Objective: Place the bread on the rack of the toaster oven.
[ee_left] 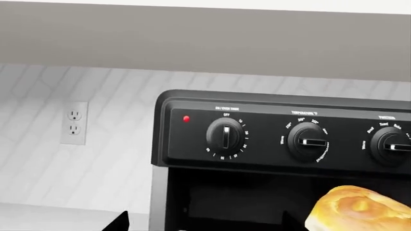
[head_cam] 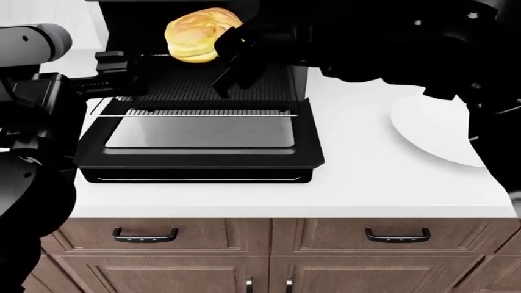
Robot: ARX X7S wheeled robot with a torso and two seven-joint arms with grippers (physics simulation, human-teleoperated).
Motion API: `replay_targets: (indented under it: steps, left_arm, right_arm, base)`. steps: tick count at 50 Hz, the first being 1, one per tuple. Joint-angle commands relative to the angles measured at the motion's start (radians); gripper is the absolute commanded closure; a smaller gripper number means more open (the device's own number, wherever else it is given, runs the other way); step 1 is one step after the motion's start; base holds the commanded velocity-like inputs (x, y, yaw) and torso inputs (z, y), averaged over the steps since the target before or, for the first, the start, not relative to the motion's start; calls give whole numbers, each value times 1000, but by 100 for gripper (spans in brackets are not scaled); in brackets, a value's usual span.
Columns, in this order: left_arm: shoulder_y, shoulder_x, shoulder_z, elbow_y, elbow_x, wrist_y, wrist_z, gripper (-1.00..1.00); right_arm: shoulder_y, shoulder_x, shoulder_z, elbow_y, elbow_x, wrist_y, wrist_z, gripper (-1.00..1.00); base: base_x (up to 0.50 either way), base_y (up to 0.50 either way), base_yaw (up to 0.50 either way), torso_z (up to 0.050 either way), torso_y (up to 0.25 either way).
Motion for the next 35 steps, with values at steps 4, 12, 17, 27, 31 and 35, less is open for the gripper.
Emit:
replay_targets:
  steps: [4, 12, 17, 27, 31, 35]
  left_arm:
    - [2, 0, 0, 1, -5, 4, -3, -100]
    - [3, -2, -2, 1, -6, 7, -5, -100]
    - [4, -4, -3, 3, -9, 6, -6, -100]
    - [3, -7, -4, 5, -14, 5, -8, -100]
    - [2, -7, -3, 3, -14, 7, -8, -100]
    - [1, -7, -2, 2, -13, 8, -8, -100]
  right_arm:
    - [11, -28, -43, 109, -44, 9, -49, 100]
    - [11, -53, -77, 168, -83, -20, -117, 100]
    - [7, -63, -88, 200, -94, -27, -134, 100]
    - [6, -99, -110, 307, -125, -50, -181, 100]
    - [5, -103, -111, 322, -125, -49, -183, 100]
    - [6, -103, -113, 320, -125, -45, -184, 100]
  base:
    - [0, 0, 0, 0, 0]
    - [0, 0, 0, 0, 0]
    - [0, 0, 0, 0, 0]
    - [0, 0, 0, 0, 0]
    - [0, 0, 0, 0, 0]
    - [0, 0, 0, 0, 0]
